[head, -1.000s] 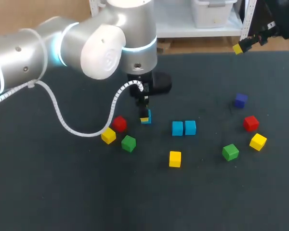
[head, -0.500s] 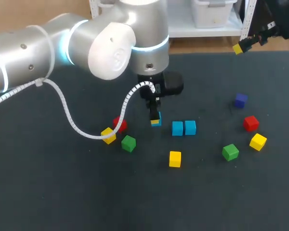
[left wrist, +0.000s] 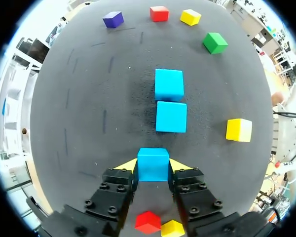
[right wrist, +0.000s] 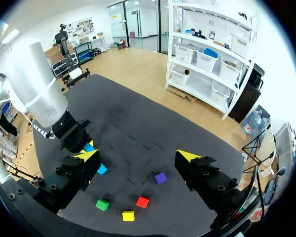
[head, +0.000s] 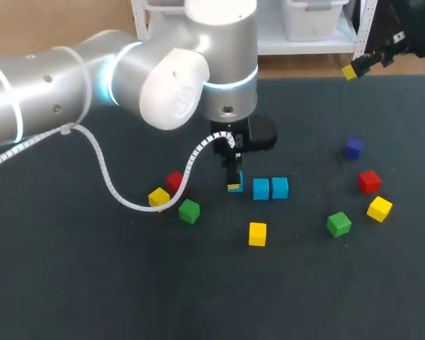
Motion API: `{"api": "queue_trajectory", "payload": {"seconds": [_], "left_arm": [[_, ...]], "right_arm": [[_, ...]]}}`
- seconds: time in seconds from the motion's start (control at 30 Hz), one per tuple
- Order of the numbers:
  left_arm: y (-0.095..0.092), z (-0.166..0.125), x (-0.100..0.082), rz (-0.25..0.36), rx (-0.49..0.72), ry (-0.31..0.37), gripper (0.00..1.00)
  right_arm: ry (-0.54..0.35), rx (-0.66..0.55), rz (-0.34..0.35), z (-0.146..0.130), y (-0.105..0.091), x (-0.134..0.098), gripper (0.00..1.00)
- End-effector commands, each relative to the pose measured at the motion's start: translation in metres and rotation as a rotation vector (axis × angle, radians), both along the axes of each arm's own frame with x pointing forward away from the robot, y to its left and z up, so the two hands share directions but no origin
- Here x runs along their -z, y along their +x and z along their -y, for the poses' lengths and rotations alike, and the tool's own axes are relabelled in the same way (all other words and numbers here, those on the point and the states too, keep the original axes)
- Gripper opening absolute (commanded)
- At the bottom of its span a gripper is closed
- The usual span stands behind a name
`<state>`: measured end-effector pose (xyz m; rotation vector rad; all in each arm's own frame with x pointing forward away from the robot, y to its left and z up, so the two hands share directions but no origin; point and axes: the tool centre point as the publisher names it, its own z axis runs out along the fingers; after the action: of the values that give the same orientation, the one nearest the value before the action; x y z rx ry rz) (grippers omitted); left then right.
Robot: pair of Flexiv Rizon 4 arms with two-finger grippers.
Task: Place the blue cubes, place green cubes on the blue cubes, place the yellow cubes on the green cubes, then place the red cubes on the yellow cubes, and place purple cube on the red cubes.
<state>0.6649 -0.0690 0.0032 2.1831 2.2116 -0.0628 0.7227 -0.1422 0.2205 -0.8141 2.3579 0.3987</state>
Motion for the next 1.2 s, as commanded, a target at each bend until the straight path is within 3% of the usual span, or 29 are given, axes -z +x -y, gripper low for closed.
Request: {"api": "queue_trajectory", "payload": {"seconds": [0.03,0.5,1.2], "left_arm": [[0.0,0.005,0.002,0.007,0.006,0.01,0.0],[-0.015,0.012,0.004,0.007,0.05,0.007,0.0],[-0.007,0.01,0.003,0.018,0.034,0.008,0.0]], "right_arm": [[-0.001,0.002,0.002,0.0,-0.001,0.0,1.0],[-0.001,0.002,0.002,0.0,-0.001,0.0,1.0],[-0.001,0.002,0.002,0.0,-0.001,0.0,1.0]]}}
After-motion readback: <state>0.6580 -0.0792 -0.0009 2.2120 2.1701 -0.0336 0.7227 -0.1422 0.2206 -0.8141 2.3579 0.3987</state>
